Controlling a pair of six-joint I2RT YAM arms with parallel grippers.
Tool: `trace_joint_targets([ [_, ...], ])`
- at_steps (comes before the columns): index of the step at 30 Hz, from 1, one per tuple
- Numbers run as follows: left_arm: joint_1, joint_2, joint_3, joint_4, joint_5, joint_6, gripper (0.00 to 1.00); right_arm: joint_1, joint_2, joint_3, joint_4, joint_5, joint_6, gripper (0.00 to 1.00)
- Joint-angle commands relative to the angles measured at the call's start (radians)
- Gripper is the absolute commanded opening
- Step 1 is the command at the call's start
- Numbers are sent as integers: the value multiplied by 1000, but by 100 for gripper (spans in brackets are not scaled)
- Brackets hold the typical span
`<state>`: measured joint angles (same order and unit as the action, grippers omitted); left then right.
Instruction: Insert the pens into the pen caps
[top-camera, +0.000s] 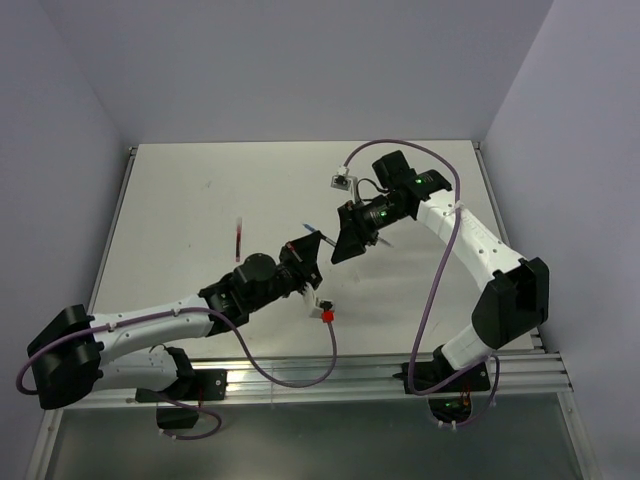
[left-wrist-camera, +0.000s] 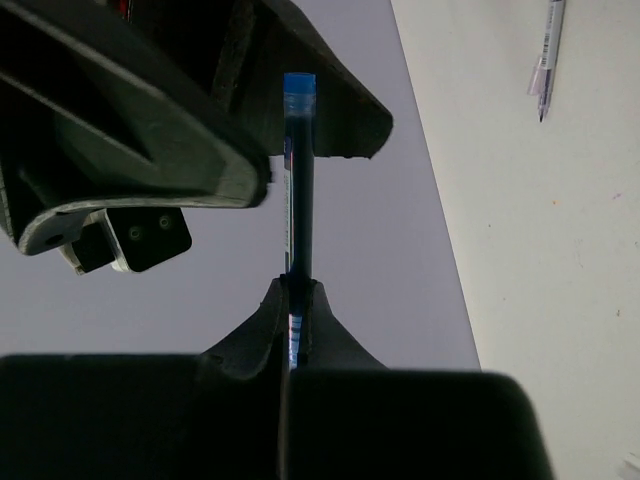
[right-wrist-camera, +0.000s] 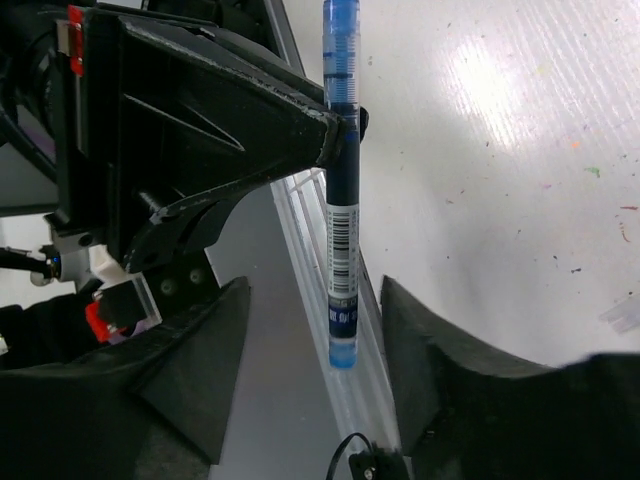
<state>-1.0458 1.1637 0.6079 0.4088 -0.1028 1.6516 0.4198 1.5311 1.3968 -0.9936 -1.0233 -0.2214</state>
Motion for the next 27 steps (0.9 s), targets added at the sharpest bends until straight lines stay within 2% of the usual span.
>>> trace_joint_targets([
  [1, -8, 19, 64, 59, -35, -56, 0, 8, -2, 8, 21, -26, 4, 59],
  [7, -8, 36, 69, 68, -15, -53, 0, 8, -5, -4, 19, -14, -4, 43],
  [11, -8, 24, 46, 68, 9, -24, 0, 10, -8, -13, 19, -4, -7, 38],
  [27, -7, -12, -16, 56, 43, 47, 0, 8, -28, -39, 19, 26, -18, 36],
])
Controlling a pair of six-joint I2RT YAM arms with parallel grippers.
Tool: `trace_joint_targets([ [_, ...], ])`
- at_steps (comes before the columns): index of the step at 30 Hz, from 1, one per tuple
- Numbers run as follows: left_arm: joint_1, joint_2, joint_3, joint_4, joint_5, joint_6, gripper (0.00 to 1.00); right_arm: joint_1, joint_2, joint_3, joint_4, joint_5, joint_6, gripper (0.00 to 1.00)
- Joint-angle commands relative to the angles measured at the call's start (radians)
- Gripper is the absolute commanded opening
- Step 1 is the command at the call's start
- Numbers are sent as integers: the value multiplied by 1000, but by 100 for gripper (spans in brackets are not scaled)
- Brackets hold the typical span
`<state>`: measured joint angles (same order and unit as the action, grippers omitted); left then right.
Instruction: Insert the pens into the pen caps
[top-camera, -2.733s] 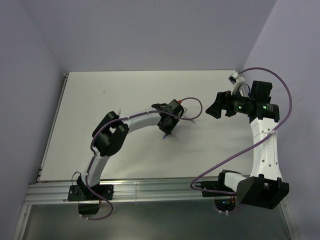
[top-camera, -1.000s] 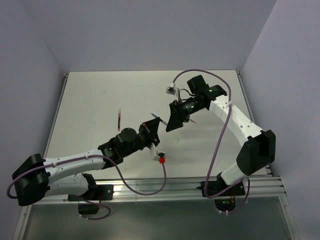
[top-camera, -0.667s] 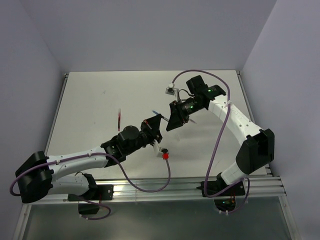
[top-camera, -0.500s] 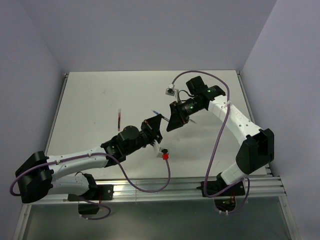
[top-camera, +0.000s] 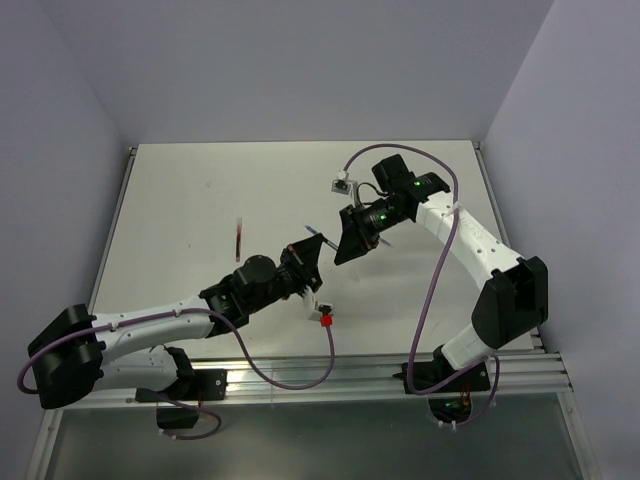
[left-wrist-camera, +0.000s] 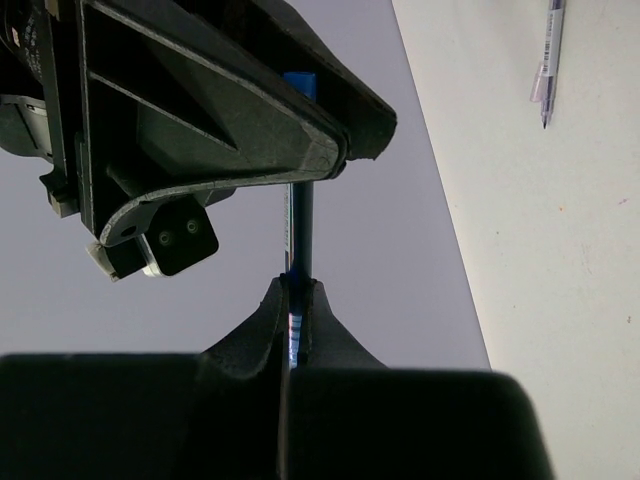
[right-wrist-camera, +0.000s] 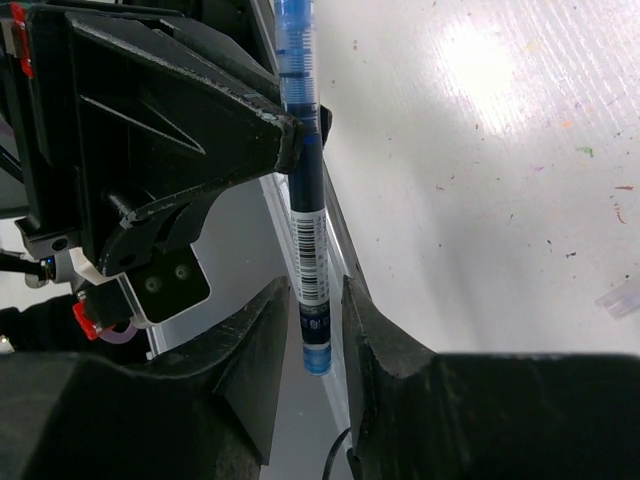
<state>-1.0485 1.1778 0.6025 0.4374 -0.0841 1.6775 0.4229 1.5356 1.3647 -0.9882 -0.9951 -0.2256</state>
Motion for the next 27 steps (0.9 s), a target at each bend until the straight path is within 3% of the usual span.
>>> trace_joint_targets([
  [1, -4, -26, -10, 26, 23, 16, 0, 5, -31, -7, 13, -2, -14, 35],
  [11, -4, -17, -1, 21, 15, 5, 0, 28, -34, -22, 6, 32, -32, 18],
  [15, -4, -14, -7, 44, 9, 11, 1, 36, -40, -27, 5, 36, -34, 0],
  [17, -4, -6, -18, 85, 1, 16, 8, 36, -43, -24, 3, 35, -38, 0],
  [18, -4, -1, -21, 99, -3, 13, 22, 36, -43, -21, 3, 33, -37, 0],
  [21, -4, -7, -14, 74, 1, -63, 45, 27, -43, -3, 2, 30, -37, 0],
  [23, -1, -59, 40, -39, 39, -116, 49, 11, -39, 22, -3, 24, -40, 0],
  [24, 16, -79, 60, -168, 106, -139, 57, 1, -28, 31, -4, 30, -43, 0],
  [27, 66, -158, 111, -322, 281, -180, 59, -61, 6, 85, -6, 32, -43, 0],
])
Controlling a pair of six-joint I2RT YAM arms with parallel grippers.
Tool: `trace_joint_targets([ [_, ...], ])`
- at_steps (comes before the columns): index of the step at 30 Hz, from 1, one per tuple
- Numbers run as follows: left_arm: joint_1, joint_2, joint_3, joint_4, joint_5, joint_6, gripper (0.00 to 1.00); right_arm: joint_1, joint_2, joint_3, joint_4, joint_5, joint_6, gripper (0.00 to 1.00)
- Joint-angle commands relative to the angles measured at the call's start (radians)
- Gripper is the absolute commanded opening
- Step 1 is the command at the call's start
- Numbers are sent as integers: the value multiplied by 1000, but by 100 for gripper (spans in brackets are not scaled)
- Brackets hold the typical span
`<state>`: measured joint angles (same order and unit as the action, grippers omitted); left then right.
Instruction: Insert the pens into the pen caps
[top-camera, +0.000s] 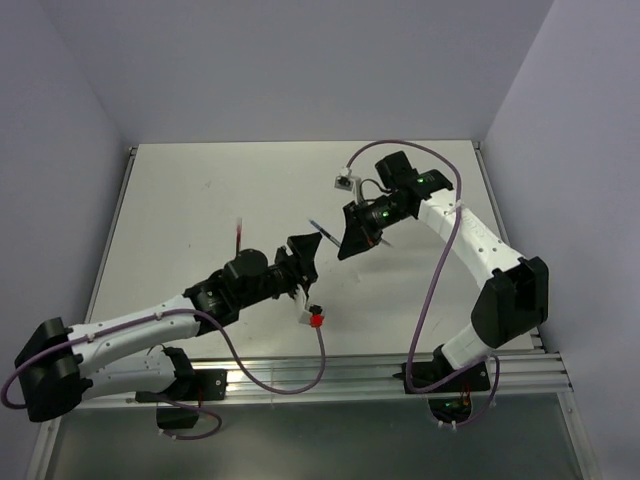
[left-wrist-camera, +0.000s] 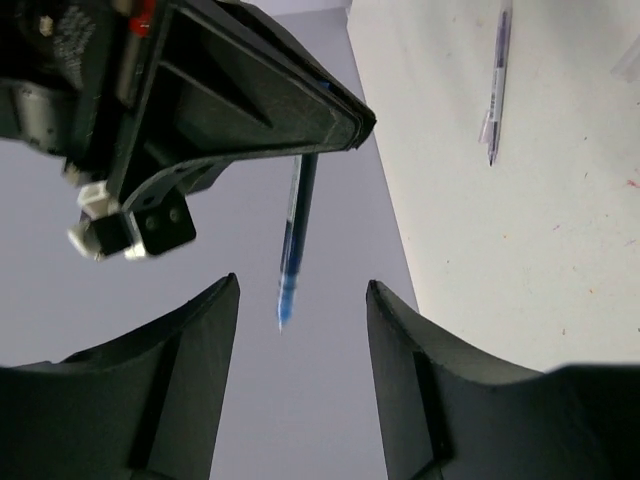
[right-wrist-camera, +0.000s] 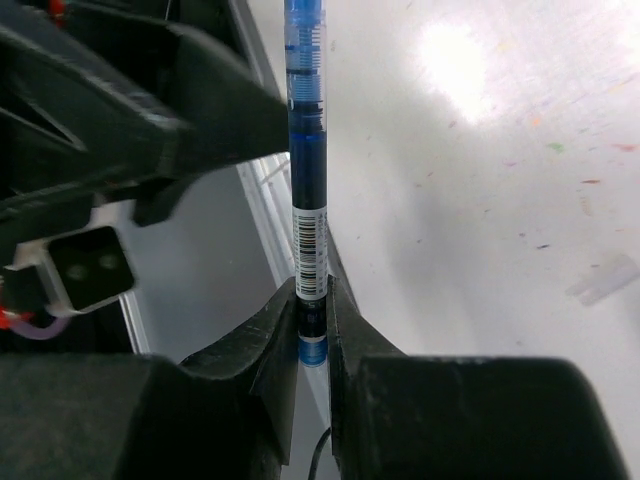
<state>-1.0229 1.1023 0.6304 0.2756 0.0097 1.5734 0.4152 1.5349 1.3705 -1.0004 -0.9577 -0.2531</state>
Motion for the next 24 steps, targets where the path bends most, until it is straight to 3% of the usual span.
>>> trace_joint_targets([
  [1, 52, -99, 106, -262, 225, -73, 58, -97, 17, 114, 8, -7, -11, 0],
  [6, 106, -13, 254, -583, 430, -104, 50, -229, 71, 243, 9, -26, 34, 0],
  [14, 138, 479, 748, -1080, 573, -56, 41, -449, 33, 323, 9, -49, 77, 0],
  [18, 142, 680, 921, -1180, 579, 17, 36, -555, -8, 292, 9, -81, 78, 0],
  [24, 133, 907, 1146, -1311, 604, 51, 39, -598, -56, 248, 9, -105, 74, 0],
])
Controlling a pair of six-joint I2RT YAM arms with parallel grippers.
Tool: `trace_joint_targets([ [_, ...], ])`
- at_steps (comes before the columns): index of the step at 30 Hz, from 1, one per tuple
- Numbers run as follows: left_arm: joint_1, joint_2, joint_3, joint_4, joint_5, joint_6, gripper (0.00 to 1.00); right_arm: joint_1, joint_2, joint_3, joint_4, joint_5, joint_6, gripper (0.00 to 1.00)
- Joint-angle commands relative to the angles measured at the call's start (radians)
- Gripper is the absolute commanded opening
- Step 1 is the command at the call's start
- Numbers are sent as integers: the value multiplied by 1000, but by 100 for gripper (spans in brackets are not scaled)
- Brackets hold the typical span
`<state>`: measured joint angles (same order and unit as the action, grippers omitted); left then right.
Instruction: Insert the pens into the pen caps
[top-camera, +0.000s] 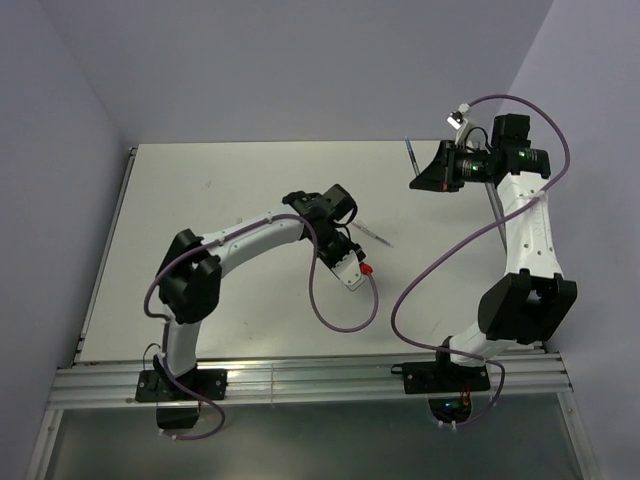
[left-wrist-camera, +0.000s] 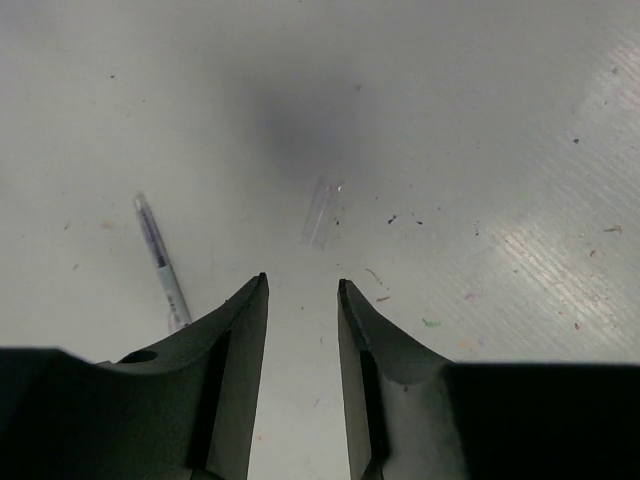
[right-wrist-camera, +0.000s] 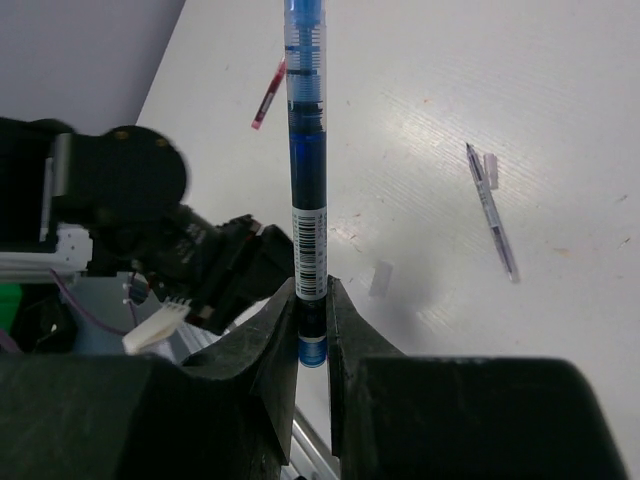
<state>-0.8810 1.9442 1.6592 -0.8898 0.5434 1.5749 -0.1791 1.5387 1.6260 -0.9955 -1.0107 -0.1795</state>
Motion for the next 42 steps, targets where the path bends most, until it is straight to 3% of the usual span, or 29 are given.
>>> trace_joint_targets([
  [1, -12, 87, 134, -170, 72, 53, 39, -6, -63, -8, 5, -57, 6, 0],
  [18, -32, 295, 215, -71, 55, 85, 46, -26, -103, -60, 3, -69, -5, 0],
  [24, -27, 355, 247, -107, 17, 151, 45, -30, -97, -69, 3, -74, -12, 0],
  [31, -9, 444, 321, -181, -22, 203, 39, -30, -107, -72, 1, -40, -28, 0],
  [34, -6, 484, 361, -251, -60, 224, 33, -31, -111, -74, 0, -20, -34, 0],
  [42, -3, 478, 292, -348, -120, 209, 22, -31, -112, -68, -14, -22, -48, 0],
])
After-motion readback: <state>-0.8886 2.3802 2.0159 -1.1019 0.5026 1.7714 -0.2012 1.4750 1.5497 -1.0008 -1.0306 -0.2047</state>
